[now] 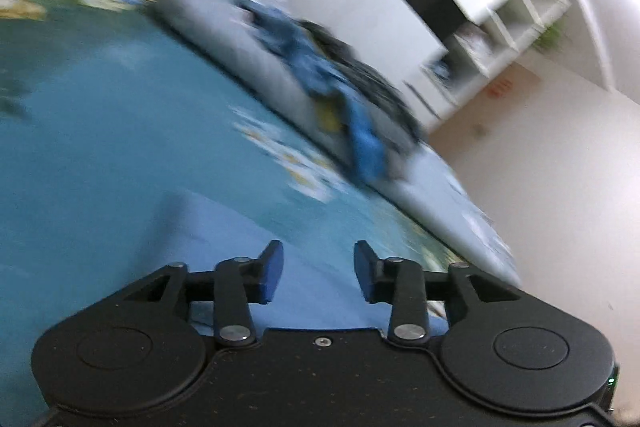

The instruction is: Fold clothes

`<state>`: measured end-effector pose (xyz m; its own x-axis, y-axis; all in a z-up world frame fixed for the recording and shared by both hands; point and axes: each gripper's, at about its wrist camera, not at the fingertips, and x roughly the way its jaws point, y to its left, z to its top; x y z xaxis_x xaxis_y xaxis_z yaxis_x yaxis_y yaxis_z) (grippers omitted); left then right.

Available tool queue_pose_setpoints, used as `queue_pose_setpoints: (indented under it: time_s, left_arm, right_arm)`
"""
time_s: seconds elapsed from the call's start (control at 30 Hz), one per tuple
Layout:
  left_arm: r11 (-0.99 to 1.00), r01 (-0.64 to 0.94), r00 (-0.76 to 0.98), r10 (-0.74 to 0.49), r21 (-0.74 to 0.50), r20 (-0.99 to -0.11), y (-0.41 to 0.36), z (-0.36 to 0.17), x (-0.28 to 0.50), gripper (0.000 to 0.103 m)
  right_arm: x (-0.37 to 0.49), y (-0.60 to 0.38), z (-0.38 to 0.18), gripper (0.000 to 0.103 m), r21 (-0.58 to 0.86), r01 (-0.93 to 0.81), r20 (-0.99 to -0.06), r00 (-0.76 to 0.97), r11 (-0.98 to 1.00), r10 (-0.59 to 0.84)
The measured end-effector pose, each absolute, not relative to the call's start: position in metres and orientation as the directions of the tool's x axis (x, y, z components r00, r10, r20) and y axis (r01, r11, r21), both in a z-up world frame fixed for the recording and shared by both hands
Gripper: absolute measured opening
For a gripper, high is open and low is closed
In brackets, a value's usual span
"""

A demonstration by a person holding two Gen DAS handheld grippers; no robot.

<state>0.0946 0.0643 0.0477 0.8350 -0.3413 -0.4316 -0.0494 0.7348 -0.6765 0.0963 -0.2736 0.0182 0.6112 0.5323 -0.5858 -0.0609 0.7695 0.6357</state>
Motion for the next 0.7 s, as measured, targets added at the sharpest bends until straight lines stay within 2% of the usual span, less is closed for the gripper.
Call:
queue_pose_setpoints:
  time_s: [0.1, 0.27, 0.33, 0.4, 0.5, 0.6, 0.7]
  left_arm:
    - [0.724, -0.142, 0.843, -0.269, -0.675, -0.466, 0.102, 0.041, 0.079, 0.041]
    - [0.702, -0.245, 0.828, -0.206, -0.668, -0.521, 0.143, 0.033, 0.061, 0.043]
    - [0.688, -0.264, 0.825, -0.203, -0.676, -0.528, 0.149, 0.029, 0.06, 0.043]
    - [0.677, -0.261, 0.822, -0.217, -0.688, -0.526, 0.15, 0.027, 0.065, 0.043]
    - [0.678, -0.23, 0.818, -0.255, -0.699, -0.516, 0.144, 0.026, 0.071, 0.047]
    - [0.682, -0.202, 0.807, -0.291, -0.703, -0.514, 0.134, 0.023, 0.075, 0.049]
    - [0.683, -0.186, 0.791, -0.324, -0.707, -0.52, 0.126, 0.02, 0.082, 0.051]
  right_arm:
    - [0.123, -0.255, 0.001, 0.054, 0.703, -0.011, -0.579, 0.572, 0.712, 0.581]
    - [0.143, -0.24, -0.013, 0.054, 0.757, 0.074, -0.571, 0.559, 0.65, 0.601]
    - [0.146, -0.234, -0.011, 0.043, 0.762, 0.06, -0.564, 0.549, 0.644, 0.617]
    - [0.146, -0.229, -0.008, 0.005, 0.758, 0.038, -0.562, 0.546, 0.652, 0.622]
    - [0.141, -0.226, 0.006, 0.004, 0.73, -0.01, -0.553, 0.577, 0.683, 0.601]
    - [0.121, -0.236, 0.03, 0.003, 0.706, -0.082, -0.5, 0.646, 0.704, 0.577]
    - [0.105, -0.256, 0.041, 0.004, 0.64, -0.061, -0.519, 0.701, 0.766, 0.49]
